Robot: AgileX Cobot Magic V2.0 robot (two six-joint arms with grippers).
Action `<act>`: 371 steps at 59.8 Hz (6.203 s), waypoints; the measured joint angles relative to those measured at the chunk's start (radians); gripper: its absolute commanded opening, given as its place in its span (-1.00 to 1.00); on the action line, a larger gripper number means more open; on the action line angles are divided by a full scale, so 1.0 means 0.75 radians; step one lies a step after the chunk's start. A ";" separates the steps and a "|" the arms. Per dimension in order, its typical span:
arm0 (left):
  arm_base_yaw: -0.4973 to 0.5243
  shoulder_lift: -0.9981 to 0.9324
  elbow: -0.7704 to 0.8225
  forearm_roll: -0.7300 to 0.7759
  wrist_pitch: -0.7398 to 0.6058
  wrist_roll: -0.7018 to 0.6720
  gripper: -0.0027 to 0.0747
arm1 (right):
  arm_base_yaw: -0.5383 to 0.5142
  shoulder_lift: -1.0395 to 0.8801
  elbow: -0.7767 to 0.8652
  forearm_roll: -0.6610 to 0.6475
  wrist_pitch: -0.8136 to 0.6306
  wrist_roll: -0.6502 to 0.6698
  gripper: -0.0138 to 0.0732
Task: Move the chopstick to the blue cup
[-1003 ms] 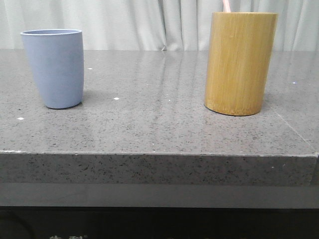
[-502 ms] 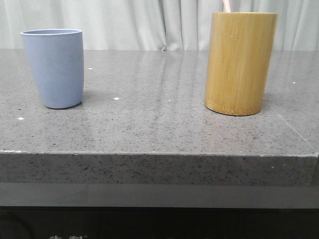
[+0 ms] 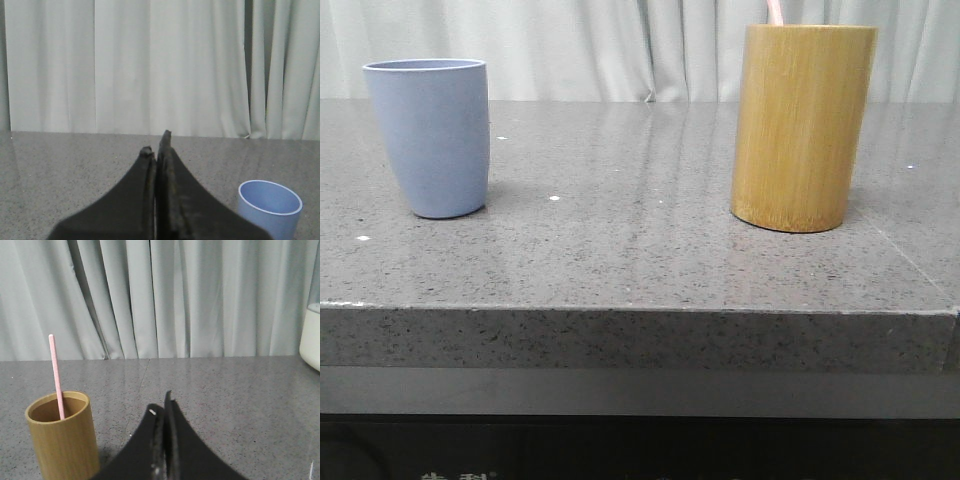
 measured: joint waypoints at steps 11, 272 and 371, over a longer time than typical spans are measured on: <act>0.000 0.244 -0.044 -0.002 -0.009 0.000 -0.97 | 0.000 0.255 -0.120 0.003 0.034 0.000 -0.88; -0.380 1.272 -1.232 0.123 1.249 0.032 -0.98 | 0.000 0.345 -0.123 0.018 0.041 0.000 0.76; -0.199 -0.159 -0.085 0.099 0.582 -0.088 -0.98 | 0.517 1.749 -0.904 -0.081 -0.321 -0.042 0.10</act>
